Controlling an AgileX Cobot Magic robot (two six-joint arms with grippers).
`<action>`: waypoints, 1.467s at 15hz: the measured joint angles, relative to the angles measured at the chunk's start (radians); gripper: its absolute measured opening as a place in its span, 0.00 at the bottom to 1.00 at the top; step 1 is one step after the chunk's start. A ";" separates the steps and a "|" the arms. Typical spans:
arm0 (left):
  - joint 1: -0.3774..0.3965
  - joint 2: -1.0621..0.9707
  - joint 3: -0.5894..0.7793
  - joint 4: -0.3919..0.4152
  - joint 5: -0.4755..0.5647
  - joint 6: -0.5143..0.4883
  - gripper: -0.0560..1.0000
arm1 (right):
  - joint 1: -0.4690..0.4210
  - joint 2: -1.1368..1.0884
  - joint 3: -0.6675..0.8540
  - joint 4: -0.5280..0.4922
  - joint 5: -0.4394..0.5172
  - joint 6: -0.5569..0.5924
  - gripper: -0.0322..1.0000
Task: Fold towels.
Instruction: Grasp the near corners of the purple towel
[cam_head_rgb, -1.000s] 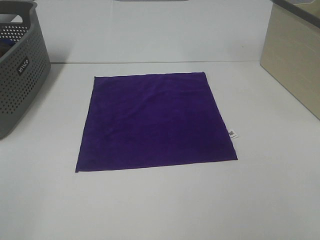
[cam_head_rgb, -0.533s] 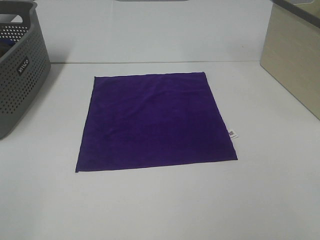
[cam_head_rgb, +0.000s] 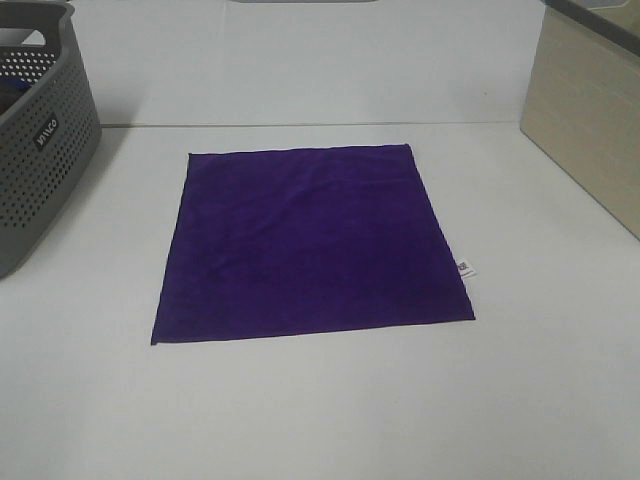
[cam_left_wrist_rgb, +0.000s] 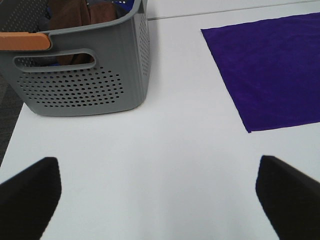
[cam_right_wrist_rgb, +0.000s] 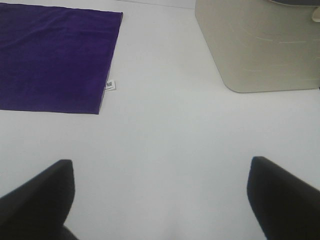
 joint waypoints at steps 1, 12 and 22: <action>0.000 0.000 0.000 0.000 0.000 0.000 0.99 | 0.000 0.006 0.000 0.000 -0.002 0.000 0.91; 0.000 0.920 -0.338 -0.133 0.086 0.063 0.99 | 0.000 1.274 -0.538 0.201 -0.100 -0.152 0.91; 0.000 1.636 -0.228 -0.846 -0.292 0.661 0.99 | -0.268 1.764 -0.511 0.985 0.106 -0.849 0.88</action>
